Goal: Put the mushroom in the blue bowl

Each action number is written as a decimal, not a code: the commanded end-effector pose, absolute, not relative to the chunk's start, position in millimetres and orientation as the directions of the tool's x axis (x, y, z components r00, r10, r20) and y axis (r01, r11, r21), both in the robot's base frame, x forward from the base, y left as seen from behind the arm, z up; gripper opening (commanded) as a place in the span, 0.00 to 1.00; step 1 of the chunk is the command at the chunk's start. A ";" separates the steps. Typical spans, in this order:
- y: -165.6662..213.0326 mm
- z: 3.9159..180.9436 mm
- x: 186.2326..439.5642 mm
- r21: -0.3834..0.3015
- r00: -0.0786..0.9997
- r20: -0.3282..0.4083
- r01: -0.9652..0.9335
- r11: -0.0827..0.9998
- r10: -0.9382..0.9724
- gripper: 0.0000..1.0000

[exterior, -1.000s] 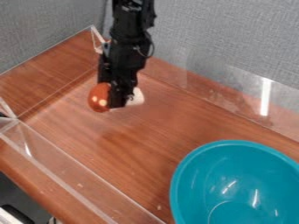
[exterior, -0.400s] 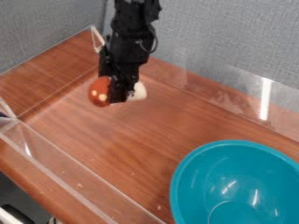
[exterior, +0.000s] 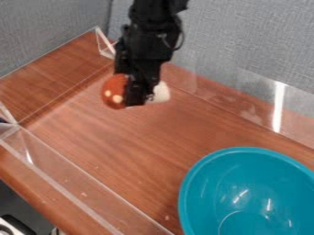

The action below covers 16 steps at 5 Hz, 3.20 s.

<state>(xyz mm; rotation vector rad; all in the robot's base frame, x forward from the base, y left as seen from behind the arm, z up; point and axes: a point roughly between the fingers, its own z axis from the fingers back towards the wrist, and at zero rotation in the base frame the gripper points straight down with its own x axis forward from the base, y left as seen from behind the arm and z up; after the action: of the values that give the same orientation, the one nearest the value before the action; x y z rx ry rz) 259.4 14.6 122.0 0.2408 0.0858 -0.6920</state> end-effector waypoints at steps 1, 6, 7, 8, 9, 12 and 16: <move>-0.6 142.7 248.2 0.223 0.771 -0.112 0.634 0.740 -0.627 0.00; -89.9 151.4 227.5 0.230 0.757 -0.063 0.645 0.729 -0.651 0.00; -117.8 135.7 214.2 0.196 0.729 -0.075 0.680 0.707 -0.680 0.00; -136.5 112.0 209.1 0.155 0.697 -0.096 0.715 0.681 -0.710 0.00; -137.6 89.0 208.2 0.109 0.683 -0.116 0.731 0.674 -0.721 0.00; -131.7 97.8 209.9 0.056 0.713 -0.104 0.701 0.711 -0.694 1.00; -96.4 160.8 211.6 0.091 0.790 -0.097 0.613 0.785 -0.606 1.00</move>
<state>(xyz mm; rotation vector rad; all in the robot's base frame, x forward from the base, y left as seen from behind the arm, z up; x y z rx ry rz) 207.0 -95.1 148.0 0.1259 0.1169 -0.6626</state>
